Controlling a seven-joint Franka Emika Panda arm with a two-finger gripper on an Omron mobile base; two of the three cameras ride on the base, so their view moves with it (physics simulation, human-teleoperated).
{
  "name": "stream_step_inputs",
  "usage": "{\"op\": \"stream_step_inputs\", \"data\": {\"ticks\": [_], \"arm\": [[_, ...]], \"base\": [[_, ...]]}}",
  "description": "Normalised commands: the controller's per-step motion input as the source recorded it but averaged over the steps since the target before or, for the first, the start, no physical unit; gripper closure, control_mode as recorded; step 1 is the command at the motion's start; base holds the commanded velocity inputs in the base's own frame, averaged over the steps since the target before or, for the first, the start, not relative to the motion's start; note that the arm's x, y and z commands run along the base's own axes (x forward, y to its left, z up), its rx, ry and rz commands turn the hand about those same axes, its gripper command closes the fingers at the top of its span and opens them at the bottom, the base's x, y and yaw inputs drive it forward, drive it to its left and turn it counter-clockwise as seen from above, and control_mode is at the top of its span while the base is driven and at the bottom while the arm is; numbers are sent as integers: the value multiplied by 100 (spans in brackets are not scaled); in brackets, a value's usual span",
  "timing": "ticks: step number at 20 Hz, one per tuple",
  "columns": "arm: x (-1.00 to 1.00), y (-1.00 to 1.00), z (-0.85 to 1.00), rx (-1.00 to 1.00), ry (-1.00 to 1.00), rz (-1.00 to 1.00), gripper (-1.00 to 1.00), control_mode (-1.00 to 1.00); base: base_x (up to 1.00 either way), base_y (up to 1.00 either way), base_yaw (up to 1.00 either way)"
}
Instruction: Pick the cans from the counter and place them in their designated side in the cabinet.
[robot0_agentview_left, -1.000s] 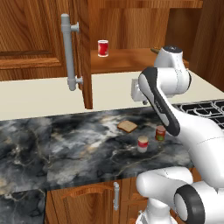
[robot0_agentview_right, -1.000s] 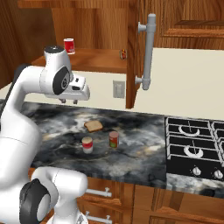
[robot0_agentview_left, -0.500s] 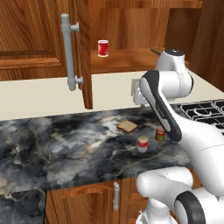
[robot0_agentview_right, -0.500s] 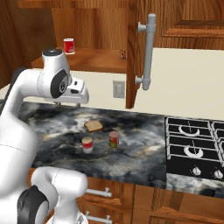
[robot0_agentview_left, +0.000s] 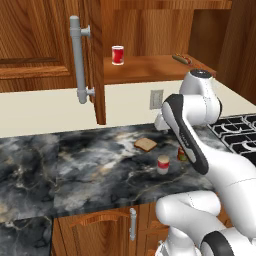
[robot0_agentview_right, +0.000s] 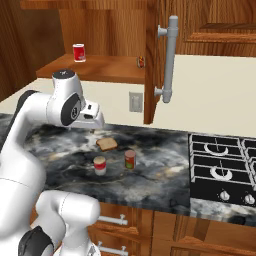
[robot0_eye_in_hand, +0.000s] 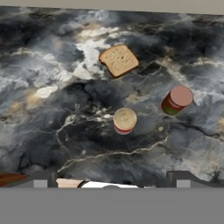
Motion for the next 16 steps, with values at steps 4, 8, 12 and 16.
{"op": "stream_step_inputs", "data": {"ticks": [4,8,12,16], "arm": [[0,0,-27,0,0,0,-100,-100],[0,0,-27,0,0,0,-100,-100],[4,0,-20,0,0,0,-100,-100],[8,0,-19,0,0,0,-100,-100]], "base": [[0,0,0],[0,0,0],[0,0,0],[0,0,0]]}}
